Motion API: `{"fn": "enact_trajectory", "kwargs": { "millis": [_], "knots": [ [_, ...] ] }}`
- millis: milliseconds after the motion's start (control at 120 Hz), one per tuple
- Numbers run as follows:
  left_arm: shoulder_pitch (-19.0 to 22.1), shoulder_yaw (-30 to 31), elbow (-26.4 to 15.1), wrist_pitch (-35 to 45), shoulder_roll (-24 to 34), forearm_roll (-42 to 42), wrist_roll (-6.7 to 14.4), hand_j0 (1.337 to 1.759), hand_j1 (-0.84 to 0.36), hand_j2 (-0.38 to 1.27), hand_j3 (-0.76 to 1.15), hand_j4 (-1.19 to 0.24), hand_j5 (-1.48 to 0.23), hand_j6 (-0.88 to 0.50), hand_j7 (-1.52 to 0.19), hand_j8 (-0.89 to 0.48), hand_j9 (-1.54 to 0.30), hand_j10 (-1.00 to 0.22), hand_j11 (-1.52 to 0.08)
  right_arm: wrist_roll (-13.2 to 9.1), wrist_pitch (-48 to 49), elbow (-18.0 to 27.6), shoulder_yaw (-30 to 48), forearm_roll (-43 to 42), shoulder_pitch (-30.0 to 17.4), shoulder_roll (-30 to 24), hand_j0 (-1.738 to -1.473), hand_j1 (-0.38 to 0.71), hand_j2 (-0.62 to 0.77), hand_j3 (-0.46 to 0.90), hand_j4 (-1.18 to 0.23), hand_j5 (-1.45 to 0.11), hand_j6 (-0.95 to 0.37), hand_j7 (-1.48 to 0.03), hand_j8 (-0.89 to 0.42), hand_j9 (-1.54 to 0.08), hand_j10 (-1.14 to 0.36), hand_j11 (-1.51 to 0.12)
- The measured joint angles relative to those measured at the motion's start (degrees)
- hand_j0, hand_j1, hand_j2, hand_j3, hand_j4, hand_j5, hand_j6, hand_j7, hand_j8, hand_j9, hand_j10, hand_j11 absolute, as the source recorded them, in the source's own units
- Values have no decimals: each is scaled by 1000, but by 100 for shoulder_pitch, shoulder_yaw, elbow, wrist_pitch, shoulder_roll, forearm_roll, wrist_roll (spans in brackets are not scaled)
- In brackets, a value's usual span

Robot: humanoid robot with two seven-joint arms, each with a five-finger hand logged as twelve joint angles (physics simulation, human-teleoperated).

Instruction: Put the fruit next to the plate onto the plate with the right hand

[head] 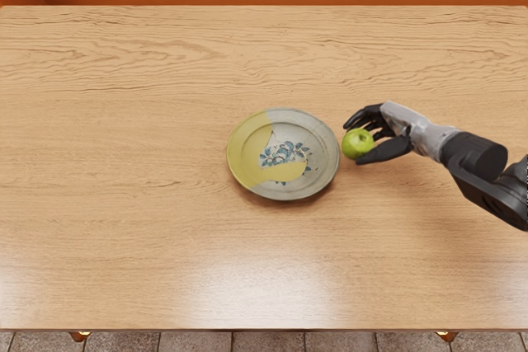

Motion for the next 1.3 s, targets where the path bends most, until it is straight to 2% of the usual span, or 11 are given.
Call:
{"fn": "enact_trajectory", "kwargs": {
  "millis": [608,1017,1300],
  "knots": [
    [0,-2,0,-2,0,0,0,1658,342,1,0,-6,-8,-7,-8,-7,-8,-6,-8,-362,34,163,4,235,353,213,-1658,252,94,0,-560,-739,-465,-732,-424,-738,-560,-738],
    [0,-2,1,0,0,0,-1,1658,342,1,0,-7,-8,-7,-8,-7,-8,-6,-8,-416,-40,193,3,311,428,712,-1658,252,93,0,-556,-733,-467,-728,-426,-733,-556,-733],
    [0,0,2,-1,0,0,0,1658,342,1,0,-7,-8,-7,-8,-7,-8,-6,-8,-536,-58,191,8,383,561,936,-1658,251,91,0,-556,-733,-465,-727,-424,-733,-556,-733]
  ]
}}
